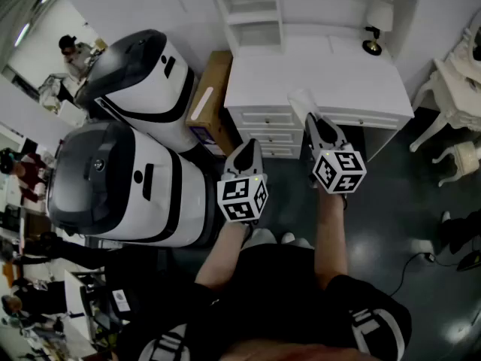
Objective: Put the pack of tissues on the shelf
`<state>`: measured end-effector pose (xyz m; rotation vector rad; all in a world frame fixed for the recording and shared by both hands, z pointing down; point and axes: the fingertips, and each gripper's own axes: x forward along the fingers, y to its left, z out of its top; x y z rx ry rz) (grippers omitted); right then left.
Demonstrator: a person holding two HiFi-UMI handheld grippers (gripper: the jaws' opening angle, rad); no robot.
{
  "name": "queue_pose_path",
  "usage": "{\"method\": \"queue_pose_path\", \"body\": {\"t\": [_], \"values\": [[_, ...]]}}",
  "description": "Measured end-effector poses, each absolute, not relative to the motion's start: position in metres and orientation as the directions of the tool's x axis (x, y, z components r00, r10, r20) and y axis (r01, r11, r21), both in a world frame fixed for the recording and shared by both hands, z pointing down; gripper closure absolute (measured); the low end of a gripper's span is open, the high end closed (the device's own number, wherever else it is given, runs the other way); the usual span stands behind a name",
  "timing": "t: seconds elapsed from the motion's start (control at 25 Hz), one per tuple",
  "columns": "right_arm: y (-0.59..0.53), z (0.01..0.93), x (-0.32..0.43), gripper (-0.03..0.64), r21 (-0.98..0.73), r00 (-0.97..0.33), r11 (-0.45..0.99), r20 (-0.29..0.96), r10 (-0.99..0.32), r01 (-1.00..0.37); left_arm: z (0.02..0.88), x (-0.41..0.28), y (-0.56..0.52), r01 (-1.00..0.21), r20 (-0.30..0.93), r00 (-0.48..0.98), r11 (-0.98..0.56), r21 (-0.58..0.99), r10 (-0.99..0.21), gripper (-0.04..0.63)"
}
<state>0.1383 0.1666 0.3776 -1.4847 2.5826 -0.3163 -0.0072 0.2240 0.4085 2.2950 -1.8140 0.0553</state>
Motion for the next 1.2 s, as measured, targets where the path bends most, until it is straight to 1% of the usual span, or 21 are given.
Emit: {"method": "queue_pose_path", "body": {"t": [0.2, 0.52, 0.76, 0.96, 1.2], "values": [[0.168, 0.362, 0.144, 0.578, -0.24, -0.503, 0.503, -0.067, -0.862, -0.83, 0.398, -0.004, 0.223, -0.962, 0.125, 0.248, -0.23, 0.145, -0.961, 0.585], [0.162, 0.345, 0.157, 0.578, -0.239, -0.52, 0.528, -0.098, -0.848, -0.815, 0.38, 0.016, 0.219, -0.957, 0.093, 0.27, -0.257, 0.132, -0.958, 0.584], [0.159, 0.348, 0.165, 0.578, -0.256, -0.541, 0.546, -0.095, -0.836, -0.798, 0.377, 0.023, 0.219, -0.96, 0.103, 0.265, -0.253, 0.12, -0.959, 0.586], [0.151, 0.361, 0.158, 0.578, -0.304, -0.549, 0.548, -0.089, -0.831, -0.779, 0.39, 0.006, 0.217, -0.97, 0.146, 0.23, -0.216, 0.109, -0.962, 0.584], [0.124, 0.374, 0.164, 0.578, -0.244, -0.455, 0.451, -0.044, -0.89, -0.859, 0.414, 0.004, 0.196, -0.964, 0.196, 0.252, -0.229, 0.134, -0.948, 0.585]]}}
